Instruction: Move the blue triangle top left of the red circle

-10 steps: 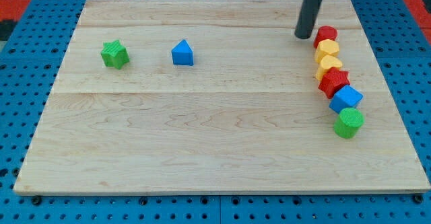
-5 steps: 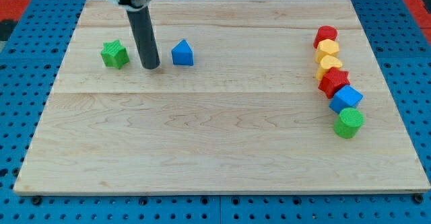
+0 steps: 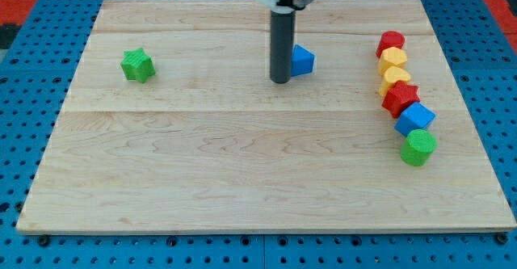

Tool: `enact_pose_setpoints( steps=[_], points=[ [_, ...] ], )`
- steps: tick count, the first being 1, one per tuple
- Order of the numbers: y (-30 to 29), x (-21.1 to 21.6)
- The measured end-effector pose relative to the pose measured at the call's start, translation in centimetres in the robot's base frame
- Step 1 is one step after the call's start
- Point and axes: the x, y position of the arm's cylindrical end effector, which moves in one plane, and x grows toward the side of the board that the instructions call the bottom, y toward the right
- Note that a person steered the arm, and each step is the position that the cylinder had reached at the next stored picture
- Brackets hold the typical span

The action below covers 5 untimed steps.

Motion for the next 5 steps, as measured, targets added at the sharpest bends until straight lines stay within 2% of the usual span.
enact_pose_setpoints(
  steps=[2, 3, 4, 5],
  points=[
    [5.3, -8.9],
    [4.4, -6.7],
    [2.0, -7.4],
    [4.2, -10.5]
  ],
)
